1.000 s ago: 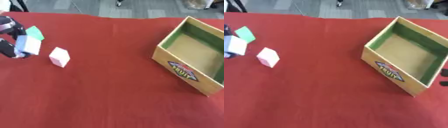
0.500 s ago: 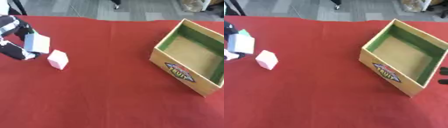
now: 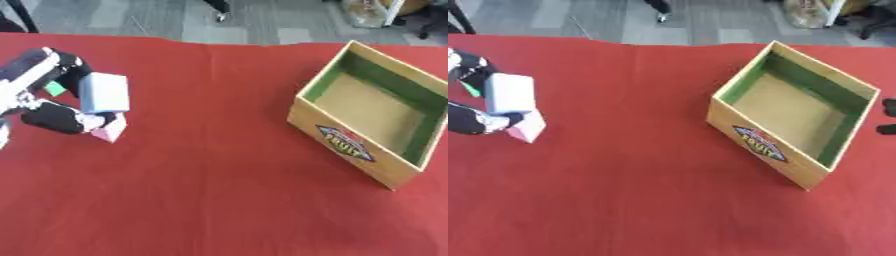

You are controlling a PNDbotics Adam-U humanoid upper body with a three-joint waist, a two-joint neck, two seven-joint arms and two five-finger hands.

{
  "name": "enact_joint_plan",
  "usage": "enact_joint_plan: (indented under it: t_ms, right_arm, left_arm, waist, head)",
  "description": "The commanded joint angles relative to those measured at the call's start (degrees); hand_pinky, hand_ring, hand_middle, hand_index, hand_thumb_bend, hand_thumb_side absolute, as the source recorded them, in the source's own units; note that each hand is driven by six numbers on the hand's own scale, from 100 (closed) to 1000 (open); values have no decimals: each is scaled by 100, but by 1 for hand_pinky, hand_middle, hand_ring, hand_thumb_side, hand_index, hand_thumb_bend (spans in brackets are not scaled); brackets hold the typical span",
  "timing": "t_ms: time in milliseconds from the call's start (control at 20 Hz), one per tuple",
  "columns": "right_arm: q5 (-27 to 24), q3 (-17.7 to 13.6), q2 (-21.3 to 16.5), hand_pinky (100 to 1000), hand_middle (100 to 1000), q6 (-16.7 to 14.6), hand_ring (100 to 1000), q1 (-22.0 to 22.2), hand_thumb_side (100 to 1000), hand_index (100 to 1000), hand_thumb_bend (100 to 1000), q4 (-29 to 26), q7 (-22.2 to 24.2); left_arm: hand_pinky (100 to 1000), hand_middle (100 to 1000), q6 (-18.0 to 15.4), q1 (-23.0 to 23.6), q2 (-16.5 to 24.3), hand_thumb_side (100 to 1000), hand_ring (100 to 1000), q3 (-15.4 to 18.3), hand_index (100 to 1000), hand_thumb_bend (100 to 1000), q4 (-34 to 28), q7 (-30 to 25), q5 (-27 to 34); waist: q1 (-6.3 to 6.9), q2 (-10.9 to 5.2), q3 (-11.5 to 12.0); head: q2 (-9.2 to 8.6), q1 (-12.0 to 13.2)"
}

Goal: Pick up the objects with one hand, pass them to the other hand, and then place them into the box on the other side of the table.

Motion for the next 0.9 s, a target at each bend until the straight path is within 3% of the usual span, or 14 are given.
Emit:
enact_joint_plan:
  t_ms: [50, 400, 900]
  right_arm:
    - [-140, 54, -500, 859, 844, -221, 993, -195, 464, 916, 100, 105, -89]
    - [-293, 295, -914, 861, 848, -434, 995, -782, 450, 916, 100, 621, -101]
    - [-320, 649, -1065, 862, 849, -382, 997, -1618, 435, 919, 100, 1357, 299]
  left_arm:
    - [697, 380, -12, -81, -29, 100, 489, -73, 451, 100, -49, 315, 335]
    - [695, 374, -77, -180, -439, 100, 483, -265, 452, 100, 63, 419, 382]
    - [694, 368, -245, -556, -1102, 100, 478, -486, 452, 100, 226, 306, 201]
  waist:
    - [0, -156, 2]
    - [-28, -196, 76]
    - [-37, -159, 382]
  head:
    - [34, -51]
    - [75, -213]
    - [21, -553]
